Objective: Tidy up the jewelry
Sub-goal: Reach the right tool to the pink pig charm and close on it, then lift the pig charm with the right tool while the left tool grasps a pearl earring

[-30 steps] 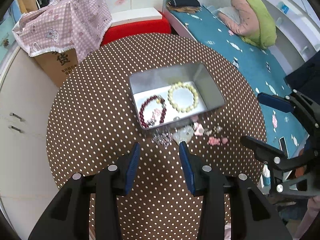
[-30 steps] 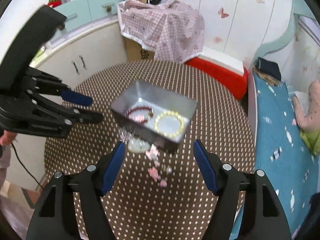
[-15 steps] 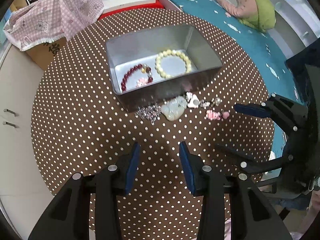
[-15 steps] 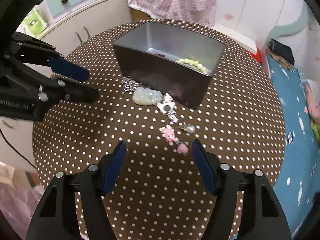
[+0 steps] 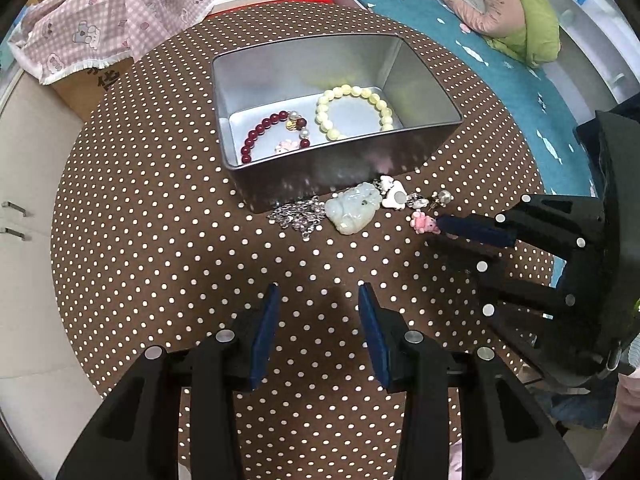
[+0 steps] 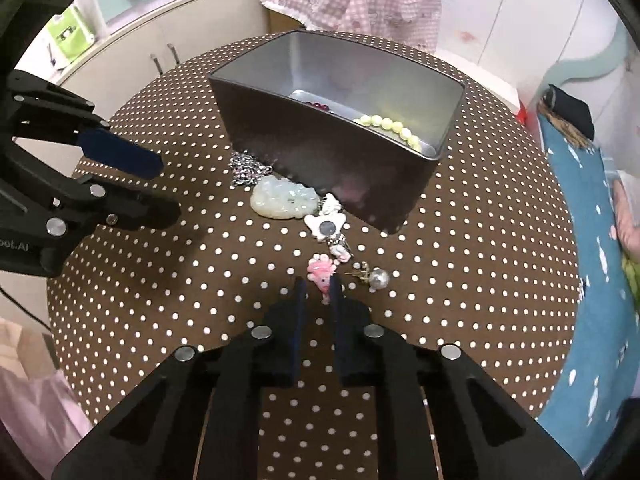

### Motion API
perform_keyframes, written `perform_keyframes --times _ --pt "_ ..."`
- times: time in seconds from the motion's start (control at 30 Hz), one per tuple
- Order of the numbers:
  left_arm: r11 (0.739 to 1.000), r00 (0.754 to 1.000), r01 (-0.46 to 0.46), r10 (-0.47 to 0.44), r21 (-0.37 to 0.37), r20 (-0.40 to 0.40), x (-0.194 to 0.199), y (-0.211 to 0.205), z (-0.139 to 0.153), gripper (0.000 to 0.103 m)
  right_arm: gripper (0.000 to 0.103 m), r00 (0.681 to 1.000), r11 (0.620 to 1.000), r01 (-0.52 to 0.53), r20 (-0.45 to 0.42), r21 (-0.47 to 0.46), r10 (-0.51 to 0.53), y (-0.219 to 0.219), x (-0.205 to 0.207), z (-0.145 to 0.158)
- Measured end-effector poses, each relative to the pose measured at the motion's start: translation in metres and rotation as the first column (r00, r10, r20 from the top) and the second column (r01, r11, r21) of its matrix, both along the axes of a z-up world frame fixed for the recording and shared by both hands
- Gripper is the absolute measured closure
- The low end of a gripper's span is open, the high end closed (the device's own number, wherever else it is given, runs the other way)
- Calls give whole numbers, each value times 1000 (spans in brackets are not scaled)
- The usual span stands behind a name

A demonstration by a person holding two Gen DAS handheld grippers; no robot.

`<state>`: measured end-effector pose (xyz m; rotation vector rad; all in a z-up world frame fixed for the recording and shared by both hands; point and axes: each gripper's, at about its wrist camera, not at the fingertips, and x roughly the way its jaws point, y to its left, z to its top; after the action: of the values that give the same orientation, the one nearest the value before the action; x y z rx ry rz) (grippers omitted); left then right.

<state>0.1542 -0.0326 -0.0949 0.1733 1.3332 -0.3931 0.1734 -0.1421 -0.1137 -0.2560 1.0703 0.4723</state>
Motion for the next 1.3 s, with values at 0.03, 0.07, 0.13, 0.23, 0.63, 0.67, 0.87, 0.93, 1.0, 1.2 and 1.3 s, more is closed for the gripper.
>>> perform_keyframes --times 0.03,0.07,0.13,0.23,0.63,0.67,0.87,0.93,1.0,1.2,1.3 --pt "1000 1000 2 -2 -2 -2 1 0 -1 64 91 1000 1000 -4 -2 -1 4 -1 1 0" --pt "1000 1000 4 -4 -1 -4 1 -1 -1 64 91 1000 1000 -9 -4 -2 9 -3 4 0" --pt "1000 1000 6 -6 1 -2 1 -1 -1 64 89 1000 999 -30 -3 -14 30 0 4 1" --pt "1000 1000 -2 2 0 1 3 1 0 64 89 999 999 -41 8 -23 41 2 5 5" --pt "999 999 -45 45 -7 -20 8 16 -5 64 56 997 998 -54 -65 -38 52 5 31 4" --pt "999 998 -50 50 -9 -23 9 19 -6 64 51 996 998 -52 -69 -47 48 6 32 2" --pt "997 996 -81 80 -10 -41 10 33 -13 64 68 997 998 -55 -44 3 55 8 29 1" --pt "996 995 -87 87 -15 -46 10 35 -14 64 86 996 996 -86 -37 -8 86 14 24 2" --pt "996 995 -91 90 -20 -47 10 38 -14 64 90 995 995 -97 -34 -25 96 20 16 3" --pt "995 995 -87 85 -48 -51 13 31 -6 64 90 998 999 -52 -30 -11 52 10 13 8" --pt "996 997 -53 49 -76 -51 12 15 1 64 90 1000 1000 -6 -22 4 6 -15 11 12"
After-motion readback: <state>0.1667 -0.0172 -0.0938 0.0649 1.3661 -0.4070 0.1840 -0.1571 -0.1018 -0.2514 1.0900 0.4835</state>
